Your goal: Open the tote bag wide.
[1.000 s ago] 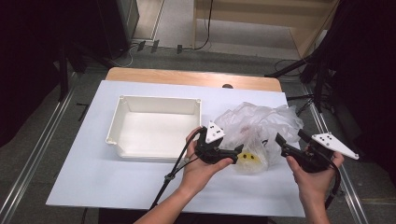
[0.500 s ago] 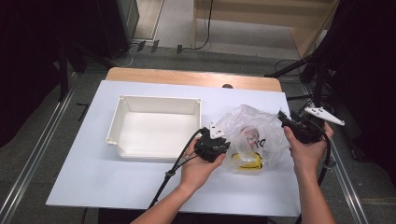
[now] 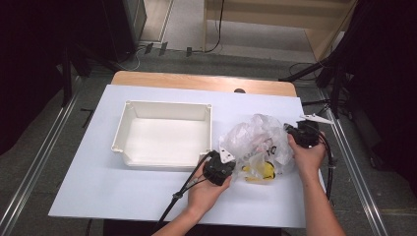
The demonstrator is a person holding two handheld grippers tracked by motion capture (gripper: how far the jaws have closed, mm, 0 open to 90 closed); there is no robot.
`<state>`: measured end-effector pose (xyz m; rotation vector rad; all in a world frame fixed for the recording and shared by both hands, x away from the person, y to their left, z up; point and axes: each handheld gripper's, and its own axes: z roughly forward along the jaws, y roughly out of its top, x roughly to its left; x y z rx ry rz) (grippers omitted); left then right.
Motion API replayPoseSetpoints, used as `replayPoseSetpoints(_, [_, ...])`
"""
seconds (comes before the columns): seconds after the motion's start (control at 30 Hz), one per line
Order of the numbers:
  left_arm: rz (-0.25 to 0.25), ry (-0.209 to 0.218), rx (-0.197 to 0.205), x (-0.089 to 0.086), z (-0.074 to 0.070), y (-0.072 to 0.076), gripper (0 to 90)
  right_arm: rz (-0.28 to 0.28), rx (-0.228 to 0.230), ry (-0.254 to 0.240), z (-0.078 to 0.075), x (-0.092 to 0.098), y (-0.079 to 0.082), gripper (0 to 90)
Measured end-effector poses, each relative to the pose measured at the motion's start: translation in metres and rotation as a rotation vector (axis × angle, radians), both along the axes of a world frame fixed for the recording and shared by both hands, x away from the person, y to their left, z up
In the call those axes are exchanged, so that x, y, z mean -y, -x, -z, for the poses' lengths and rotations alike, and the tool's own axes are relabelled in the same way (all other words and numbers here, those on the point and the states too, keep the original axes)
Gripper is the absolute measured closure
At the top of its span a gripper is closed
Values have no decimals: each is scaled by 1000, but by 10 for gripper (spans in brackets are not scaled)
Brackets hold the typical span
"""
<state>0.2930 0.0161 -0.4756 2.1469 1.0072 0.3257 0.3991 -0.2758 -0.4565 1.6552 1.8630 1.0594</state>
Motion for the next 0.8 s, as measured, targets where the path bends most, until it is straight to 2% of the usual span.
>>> replayPoseSetpoints(0.1, [-8, 3, 0, 0, 0, 1, 900, 21, -32, -4, 13, 2, -2, 900])
replayPoseSetpoints(0.2, [-3, 7, 0, -2, 1, 1, 900, 28, -65, 11, 27, 4, -2, 900])
replayPoseSetpoints(0.3, [11, 26, 7, -3, 1, 3, 900, 30, -62, -8, 30, 6, 0, 880])
replayPoseSetpoints(0.4, [32, 68, 27, -4, -6, 7, 814, 29, -21, -14, 24, 7, 5, 726])
replayPoseSetpoints(0.5, [50, 106, 58, -6, -19, 10, 769, 18, 38, -46, 11, 9, 13, 607])
replayPoseSetpoints(0.6, [63, 141, 81, -8, -33, 11, 667, 17, 96, -79, -6, 12, 25, 528])
replayPoseSetpoints(0.67, [50, 153, 106, -9, -42, 12, 575, 6, 134, -101, -17, 14, 34, 485])
replayPoseSetpoints(0.73, [46, 192, 122, -12, -50, 13, 494, -7, 157, -102, -28, 14, 43, 439])
replayPoseSetpoints(0.8, [35, 210, 147, -14, -58, 15, 417, -23, 184, -108, -37, 15, 52, 414])
